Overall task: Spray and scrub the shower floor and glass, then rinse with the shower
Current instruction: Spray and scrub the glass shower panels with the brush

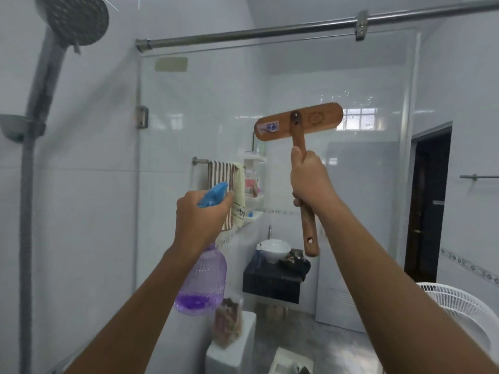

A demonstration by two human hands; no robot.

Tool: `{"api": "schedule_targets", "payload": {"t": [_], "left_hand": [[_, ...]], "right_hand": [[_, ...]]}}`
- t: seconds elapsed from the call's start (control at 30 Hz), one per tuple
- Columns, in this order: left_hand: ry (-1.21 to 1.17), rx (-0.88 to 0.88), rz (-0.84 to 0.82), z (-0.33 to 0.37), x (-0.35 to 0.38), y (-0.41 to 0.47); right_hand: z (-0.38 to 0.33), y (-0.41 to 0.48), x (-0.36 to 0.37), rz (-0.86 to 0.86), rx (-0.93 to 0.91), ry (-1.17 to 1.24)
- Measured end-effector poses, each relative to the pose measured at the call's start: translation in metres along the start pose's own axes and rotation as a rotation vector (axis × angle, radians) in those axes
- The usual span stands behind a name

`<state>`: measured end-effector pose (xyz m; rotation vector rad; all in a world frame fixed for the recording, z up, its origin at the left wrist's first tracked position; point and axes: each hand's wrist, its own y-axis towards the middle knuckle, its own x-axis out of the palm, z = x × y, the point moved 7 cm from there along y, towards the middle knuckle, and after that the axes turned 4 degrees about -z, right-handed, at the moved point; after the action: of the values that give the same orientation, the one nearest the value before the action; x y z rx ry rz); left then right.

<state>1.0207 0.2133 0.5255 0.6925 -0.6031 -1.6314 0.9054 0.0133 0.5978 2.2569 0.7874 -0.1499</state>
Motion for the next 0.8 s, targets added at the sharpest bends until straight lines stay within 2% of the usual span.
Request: {"api": "schedule_targets", "payload": {"t": [0.17, 0.4, 0.8], "left_hand": [[-0.011, 0.015, -0.03, -0.012, 0.0, 0.003], [-0.083, -0.013, -0.049, -0.016, 0.001, 0.03], [-0.037, -0.038, -0.123, -0.021, 0.012, 0.029]], "right_hand": [[0.026, -0.022, 0.011, 0.013, 0.022, -0.083], [0.016, -0.004, 0.019, 0.009, 0.027, -0.052], [0.001, -0.004, 0.033, -0.005, 0.008, -0.053]]}}
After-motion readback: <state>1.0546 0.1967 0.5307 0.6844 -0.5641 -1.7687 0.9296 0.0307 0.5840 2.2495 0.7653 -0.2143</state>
